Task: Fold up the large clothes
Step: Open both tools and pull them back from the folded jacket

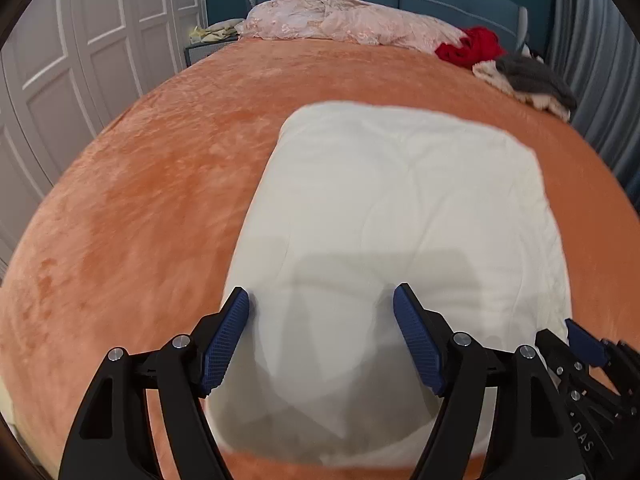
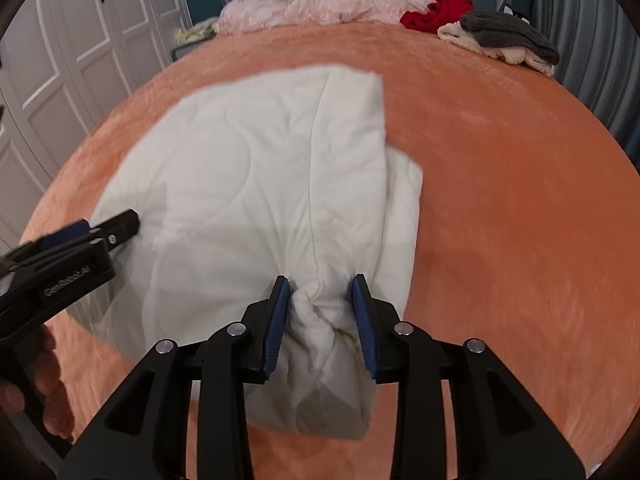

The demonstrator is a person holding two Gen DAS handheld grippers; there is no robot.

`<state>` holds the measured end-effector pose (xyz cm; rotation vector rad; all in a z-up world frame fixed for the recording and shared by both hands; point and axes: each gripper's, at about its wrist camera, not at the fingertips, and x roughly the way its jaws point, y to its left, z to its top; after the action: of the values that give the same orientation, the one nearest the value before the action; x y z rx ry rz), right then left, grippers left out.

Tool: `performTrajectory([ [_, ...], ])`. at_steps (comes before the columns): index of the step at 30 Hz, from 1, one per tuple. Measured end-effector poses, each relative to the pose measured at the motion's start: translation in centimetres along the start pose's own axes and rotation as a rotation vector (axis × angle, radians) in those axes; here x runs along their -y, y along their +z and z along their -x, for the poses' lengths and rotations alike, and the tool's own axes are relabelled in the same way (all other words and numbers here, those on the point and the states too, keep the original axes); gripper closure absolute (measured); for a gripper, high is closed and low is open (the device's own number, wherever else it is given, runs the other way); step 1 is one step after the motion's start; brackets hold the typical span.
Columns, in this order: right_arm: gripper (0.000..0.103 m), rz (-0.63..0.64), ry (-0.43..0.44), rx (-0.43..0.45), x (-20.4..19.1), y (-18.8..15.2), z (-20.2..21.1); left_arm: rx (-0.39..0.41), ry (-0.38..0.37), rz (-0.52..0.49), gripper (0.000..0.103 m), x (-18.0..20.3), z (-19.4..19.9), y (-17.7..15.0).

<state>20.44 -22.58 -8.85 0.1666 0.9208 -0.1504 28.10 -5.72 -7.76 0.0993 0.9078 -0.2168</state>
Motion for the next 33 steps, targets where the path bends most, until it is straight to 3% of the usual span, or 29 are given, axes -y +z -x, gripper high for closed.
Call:
performTrajectory([
  [5,0.069,-0.01,-0.034,-0.049,-0.4,-0.9,0.3,-0.057,0.02,0.001,0.028,0.1,0.8,-1.2],
  [10,0.069,-0.073,0.005,-0.116,0.4,-3.3,0.6,-0.11,0.021,0.022,0.021,-0.6,1.1,-2.6],
  [19,0.066,-0.111,0.007,-0.14,1.3,-4.9,3.1,-0.173,0.03,0.051,0.021,-1.4,2.3,-4.8],
  [24,0.068,-0.048,-0.008,-0.102,0.4,-5.6,5.1,-0.191,0.039,0.06,0.022,-1.6,3.0,-5.7],
  [27,0.07,0.024,-0.092,-0.131,0.2,-5.3,3.2,-0.205,0.067,0.047,0.023,-1.5,2.5,-5.8],
  [33,0.07,-0.165,-0.089,-0.161,4.4,-4.1,1.7,-0.208,0.065,0.059,0.021,-2.0,2.1,-5.4],
])
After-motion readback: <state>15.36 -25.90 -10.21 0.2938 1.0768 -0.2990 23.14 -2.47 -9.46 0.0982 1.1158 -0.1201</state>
